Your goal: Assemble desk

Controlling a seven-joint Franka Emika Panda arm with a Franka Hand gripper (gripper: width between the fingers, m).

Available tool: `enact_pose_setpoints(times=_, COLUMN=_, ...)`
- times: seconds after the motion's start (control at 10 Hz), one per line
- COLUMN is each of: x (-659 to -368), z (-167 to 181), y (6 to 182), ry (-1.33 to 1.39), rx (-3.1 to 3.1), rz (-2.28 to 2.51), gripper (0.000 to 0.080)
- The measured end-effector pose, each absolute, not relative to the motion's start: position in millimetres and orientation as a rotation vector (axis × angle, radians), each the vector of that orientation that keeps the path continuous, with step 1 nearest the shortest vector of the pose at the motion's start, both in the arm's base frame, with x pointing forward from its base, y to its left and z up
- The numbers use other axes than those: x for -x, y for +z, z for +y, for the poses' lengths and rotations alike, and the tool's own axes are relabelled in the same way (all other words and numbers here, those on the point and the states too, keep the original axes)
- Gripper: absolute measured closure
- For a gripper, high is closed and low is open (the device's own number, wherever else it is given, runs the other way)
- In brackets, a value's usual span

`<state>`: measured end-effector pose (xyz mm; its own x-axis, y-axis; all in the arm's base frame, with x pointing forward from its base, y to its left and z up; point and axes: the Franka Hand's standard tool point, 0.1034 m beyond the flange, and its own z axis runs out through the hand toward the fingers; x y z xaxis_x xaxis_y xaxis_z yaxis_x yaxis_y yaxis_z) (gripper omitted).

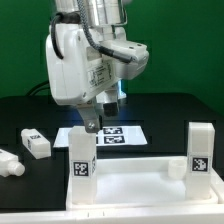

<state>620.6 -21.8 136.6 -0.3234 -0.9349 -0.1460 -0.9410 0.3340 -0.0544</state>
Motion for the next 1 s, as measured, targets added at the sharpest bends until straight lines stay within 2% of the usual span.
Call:
enact_pose_setpoints(times=0.2, x=-612.2, z=2.5, y=138.9, ry=0.063, rx=1.915, rz=2.323, gripper=0.015)
enact_pose_setpoints(times=0.4, x=-593.9, z=25.1, y=129.6, ry=0.102, rx=2.036, rz=2.26, gripper=0.015)
enact_pose_setpoints(times=0.8, x=-593.5, z=24.9, y=128.0, ry=0.101, rx=2.033, rz=2.261, gripper=0.015)
enact_pose_setpoints(times=0.9, x=-592.3, z=17.4, y=124.1, ry=0.043, rx=2.01, rz=2.237, gripper=0.015)
enact_pose_setpoints(times=1.0, x=-573.0, z=13.8, y=110.8, ry=0.014, rx=2.013, rz=2.245, gripper=0.015)
